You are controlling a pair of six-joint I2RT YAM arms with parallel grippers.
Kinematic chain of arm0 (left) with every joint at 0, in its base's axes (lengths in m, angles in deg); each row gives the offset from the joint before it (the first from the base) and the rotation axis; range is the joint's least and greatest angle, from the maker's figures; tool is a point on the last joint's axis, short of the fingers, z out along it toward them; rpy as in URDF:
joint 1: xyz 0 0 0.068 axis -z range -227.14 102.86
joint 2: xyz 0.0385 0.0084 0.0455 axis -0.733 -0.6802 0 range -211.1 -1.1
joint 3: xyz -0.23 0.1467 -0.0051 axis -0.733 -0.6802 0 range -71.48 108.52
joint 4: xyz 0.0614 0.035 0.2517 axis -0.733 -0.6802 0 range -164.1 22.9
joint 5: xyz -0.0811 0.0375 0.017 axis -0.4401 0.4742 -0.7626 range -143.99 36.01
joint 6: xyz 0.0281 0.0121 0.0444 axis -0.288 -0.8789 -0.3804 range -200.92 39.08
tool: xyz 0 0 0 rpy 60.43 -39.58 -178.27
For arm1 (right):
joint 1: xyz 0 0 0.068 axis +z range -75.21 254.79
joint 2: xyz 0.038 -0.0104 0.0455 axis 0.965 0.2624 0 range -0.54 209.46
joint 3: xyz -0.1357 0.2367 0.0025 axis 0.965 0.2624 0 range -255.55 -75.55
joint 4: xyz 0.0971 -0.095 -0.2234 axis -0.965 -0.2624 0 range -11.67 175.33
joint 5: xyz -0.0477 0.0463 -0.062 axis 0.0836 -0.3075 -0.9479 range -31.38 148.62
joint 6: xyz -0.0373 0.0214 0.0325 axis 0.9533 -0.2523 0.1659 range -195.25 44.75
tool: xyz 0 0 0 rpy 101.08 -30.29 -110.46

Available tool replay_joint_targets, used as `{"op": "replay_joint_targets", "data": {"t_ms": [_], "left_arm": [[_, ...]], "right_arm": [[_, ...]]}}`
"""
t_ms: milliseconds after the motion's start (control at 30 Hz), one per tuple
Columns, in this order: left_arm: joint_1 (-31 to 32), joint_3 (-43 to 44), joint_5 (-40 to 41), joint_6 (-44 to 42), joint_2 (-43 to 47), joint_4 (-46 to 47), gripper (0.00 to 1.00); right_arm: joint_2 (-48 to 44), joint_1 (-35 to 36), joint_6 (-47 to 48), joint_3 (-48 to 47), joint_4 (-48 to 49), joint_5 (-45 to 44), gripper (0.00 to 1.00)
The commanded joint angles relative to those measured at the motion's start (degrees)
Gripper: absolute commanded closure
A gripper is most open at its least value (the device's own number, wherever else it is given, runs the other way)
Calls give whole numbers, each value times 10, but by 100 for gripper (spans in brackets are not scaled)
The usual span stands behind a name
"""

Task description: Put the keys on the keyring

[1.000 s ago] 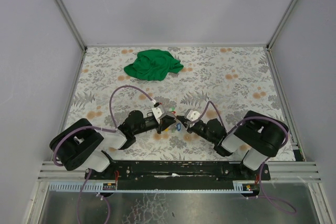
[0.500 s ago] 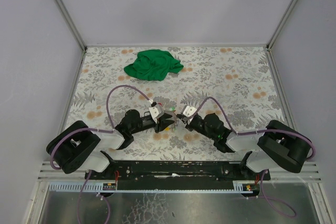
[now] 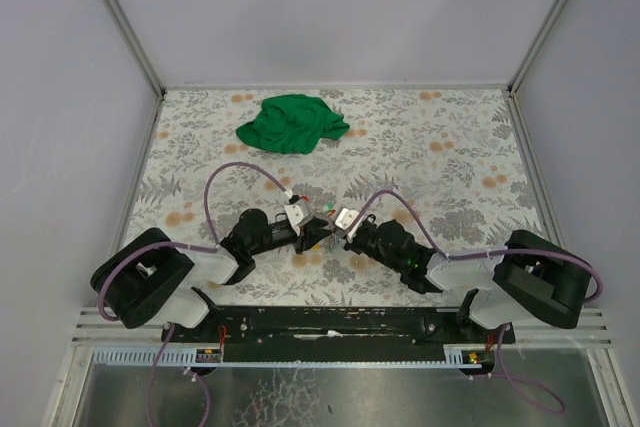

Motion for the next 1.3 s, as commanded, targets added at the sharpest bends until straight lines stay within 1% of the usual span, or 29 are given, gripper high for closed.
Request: {"op": "replay_joint_targets", "data": {"t_ms": [0,133,233,300,400,500,700,1000,1267], "left_arm": [[-2,10,4,-5,-11,44,72],[-2,15,12,0,-16,44,73],[-2,14,33,1,-11,37,82],[-1,13,45,3,-9,35,85],[-1,9,47,6,-4,39,85],[-2,3,51,4,4,43,81],[-2,4,55,7,3,40,81],[-2,19,48,10,-11,23,84],[-2,26,53,14,-14,10,89]], "right_arm": [[4,25,24,-34,13,-49,100],[8,37,30,-44,3,-64,100],[10,43,34,-45,1,-72,100],[10,45,35,-47,1,-76,100],[11,47,36,-46,0,-77,100],[11,48,35,-46,0,-82,100],[4,50,33,-47,-1,-85,100],[-2,57,25,-54,-5,-82,100],[-2,65,25,-48,6,-71,100]]}}
